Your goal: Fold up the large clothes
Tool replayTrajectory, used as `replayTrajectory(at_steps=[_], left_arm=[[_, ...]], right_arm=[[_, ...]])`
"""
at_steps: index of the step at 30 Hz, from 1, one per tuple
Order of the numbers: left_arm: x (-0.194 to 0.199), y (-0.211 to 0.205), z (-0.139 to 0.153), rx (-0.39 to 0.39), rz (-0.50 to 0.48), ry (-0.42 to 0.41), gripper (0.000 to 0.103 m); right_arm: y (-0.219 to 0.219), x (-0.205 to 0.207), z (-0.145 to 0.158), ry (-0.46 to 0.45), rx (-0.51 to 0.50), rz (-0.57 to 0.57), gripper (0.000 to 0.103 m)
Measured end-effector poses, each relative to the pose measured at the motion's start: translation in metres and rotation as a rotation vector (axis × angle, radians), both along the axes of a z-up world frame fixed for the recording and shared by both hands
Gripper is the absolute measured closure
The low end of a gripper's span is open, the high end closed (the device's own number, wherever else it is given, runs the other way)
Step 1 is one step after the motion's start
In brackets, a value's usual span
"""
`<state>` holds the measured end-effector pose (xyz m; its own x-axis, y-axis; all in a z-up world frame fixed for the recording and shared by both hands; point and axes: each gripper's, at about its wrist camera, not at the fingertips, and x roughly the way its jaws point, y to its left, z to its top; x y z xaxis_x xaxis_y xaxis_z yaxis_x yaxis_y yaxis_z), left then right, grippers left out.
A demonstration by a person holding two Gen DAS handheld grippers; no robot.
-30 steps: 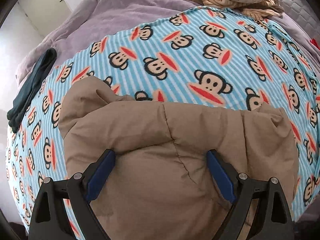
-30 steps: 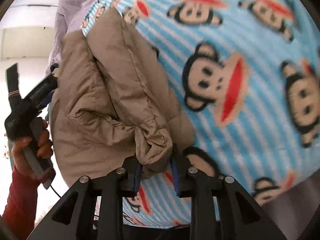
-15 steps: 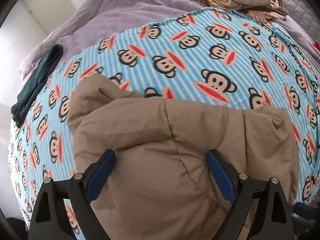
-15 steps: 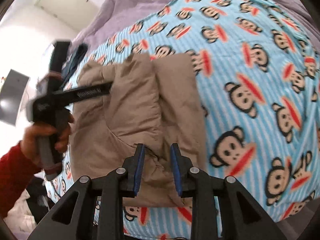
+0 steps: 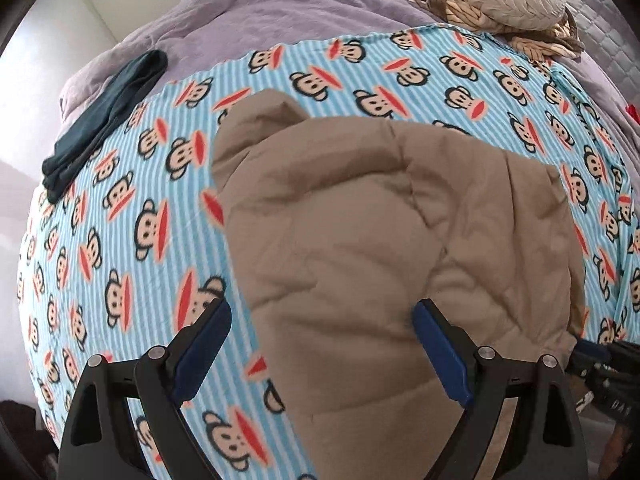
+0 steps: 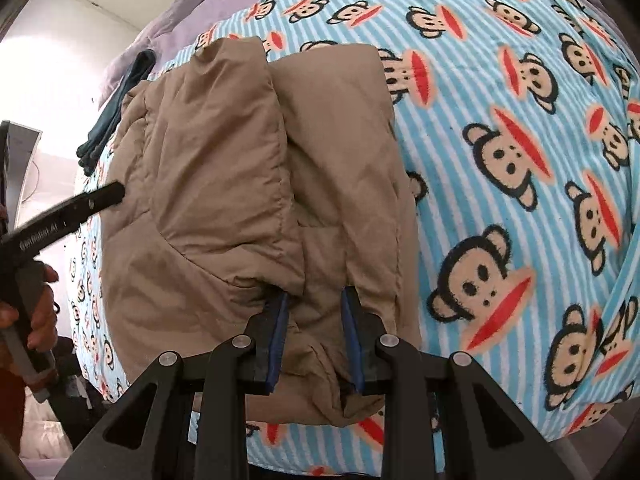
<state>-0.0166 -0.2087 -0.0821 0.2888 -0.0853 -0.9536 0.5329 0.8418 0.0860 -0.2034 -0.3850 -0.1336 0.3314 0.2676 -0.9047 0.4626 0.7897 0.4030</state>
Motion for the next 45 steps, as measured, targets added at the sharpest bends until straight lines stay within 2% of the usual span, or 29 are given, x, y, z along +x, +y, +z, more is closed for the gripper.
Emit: replayTrajectory(at_steps=[4,6,8,11,17,19,23,26,30,34,37,41,45], left_arm=[[-0.003,0.008,-0.002,-0.005,0.027,0.023,0.01],[-0.004,0.011,-0.003,-0.006,0.042,0.028,0.002],[-0.003,0.016,-0.004,-0.013,0.053,0.029,0.002],[0.0,0.023,-0.007,-0.032,0.071,0.053,0.002],[0.006,0.042,-0.013,-0.102,0.124,0.115,0.001],[0.008,0.047,-0.016,-0.131,0.143,0.142,0.001],[0.011,0.056,-0.02,-0.189,0.163,0.189,0.001],[0.013,0.06,-0.023,-0.22,0.164,0.213,0.001],[0.02,0.071,-0.029,-0.296,0.166,0.291,0.001],[0.03,0.085,-0.04,-0.417,0.178,0.399,0.001],[0.04,0.097,-0.053,-0.529,0.214,0.493,0.001],[0.047,0.102,-0.066,-0.625,0.198,0.562,0.001],[0.05,0.101,-0.076,-0.694,0.176,0.61,0.001]], right_arm=[[-0.006,-0.002,0.01,-0.018,0.017,-0.003,0.069],[-0.013,-0.003,0.017,-0.038,0.013,-0.013,0.062],[-0.021,-0.007,0.025,-0.057,-0.003,-0.03,0.044],[-0.034,-0.008,0.029,-0.063,-0.016,-0.058,0.04],[-0.05,-0.011,0.018,-0.042,0.022,-0.089,0.021],[-0.051,-0.009,0.013,-0.042,0.048,-0.104,0.021],[-0.058,-0.006,0.002,-0.039,0.107,-0.116,0.007],[-0.063,-0.005,-0.005,-0.062,0.157,-0.125,0.0],[-0.07,0.001,-0.008,-0.102,0.195,-0.133,0.0],[-0.079,0.008,-0.018,-0.101,0.268,-0.136,0.0],[-0.08,0.018,-0.025,-0.089,0.31,-0.102,0.0],[-0.079,0.036,-0.032,-0.07,0.345,-0.024,0.0],[-0.077,0.057,-0.034,-0.089,0.39,0.033,0.0]])
